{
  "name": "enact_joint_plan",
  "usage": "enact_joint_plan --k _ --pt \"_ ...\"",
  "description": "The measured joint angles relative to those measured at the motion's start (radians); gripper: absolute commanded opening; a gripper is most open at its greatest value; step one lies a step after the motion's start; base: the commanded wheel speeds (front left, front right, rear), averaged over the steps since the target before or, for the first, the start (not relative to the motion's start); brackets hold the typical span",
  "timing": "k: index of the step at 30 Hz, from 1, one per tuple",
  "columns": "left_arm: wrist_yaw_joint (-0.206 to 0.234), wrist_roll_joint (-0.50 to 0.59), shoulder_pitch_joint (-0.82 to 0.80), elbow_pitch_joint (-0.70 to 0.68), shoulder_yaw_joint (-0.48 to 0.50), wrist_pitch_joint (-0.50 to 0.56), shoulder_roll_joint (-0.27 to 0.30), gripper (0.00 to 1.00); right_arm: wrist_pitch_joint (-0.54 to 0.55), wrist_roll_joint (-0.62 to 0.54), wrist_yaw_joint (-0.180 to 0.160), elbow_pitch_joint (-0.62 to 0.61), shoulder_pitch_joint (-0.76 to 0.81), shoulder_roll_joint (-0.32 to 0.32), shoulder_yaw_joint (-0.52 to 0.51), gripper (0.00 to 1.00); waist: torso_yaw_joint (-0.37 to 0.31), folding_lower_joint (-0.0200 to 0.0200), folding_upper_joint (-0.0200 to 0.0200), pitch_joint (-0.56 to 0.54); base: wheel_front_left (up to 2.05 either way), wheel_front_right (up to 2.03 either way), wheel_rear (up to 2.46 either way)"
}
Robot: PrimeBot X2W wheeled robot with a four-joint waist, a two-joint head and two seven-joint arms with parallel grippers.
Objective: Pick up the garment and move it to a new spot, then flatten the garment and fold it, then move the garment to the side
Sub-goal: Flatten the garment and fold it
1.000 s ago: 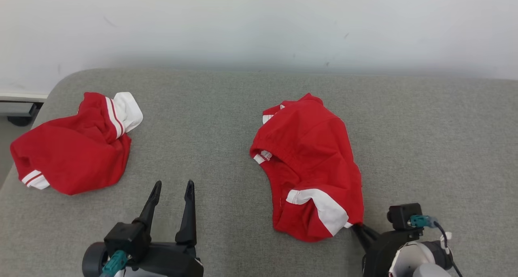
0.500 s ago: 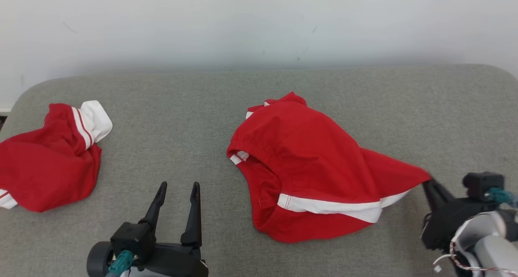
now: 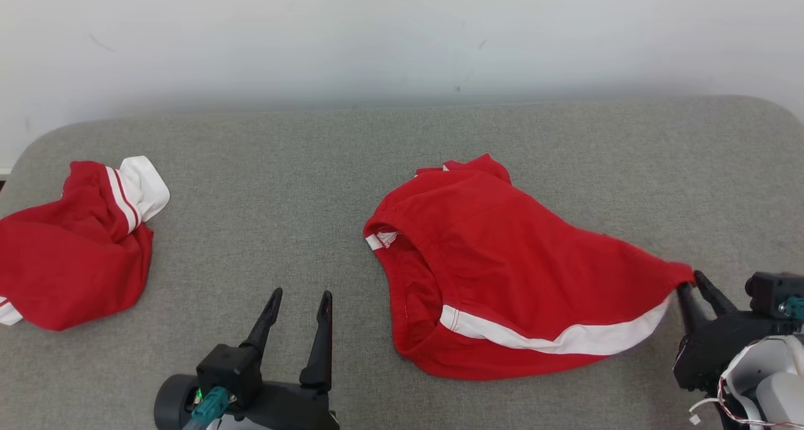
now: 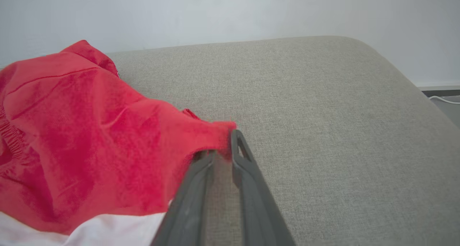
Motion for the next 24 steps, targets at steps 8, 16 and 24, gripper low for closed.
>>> enact_joint_plan --k 8,16,24 --pt "-0.003 -0.002 0.000 0.006 -0.015 0.012 0.000 1.00 0.007 0.004 -0.009 -0.051 0.004 -0.004 -0.001 1.00 -0.018 0.0000 0.0000 -0.001 0.00 0.00 0.00" --pt "-0.047 -0.002 -0.022 0.017 -0.076 0.037 -0.001 1.00 0.039 0.015 -0.010 -0.100 0.075 -0.003 0.009 1.00 -0.060 0.0000 0.0001 0.002 0.00 0.00 0.00" --pt "-0.131 0.002 -0.072 0.061 -0.192 0.096 -0.003 1.00 0.080 -0.022 0.004 -0.079 0.057 -0.030 0.065 1.00 -0.087 0.0000 0.0000 0.019 0.00 0.00 0.00"
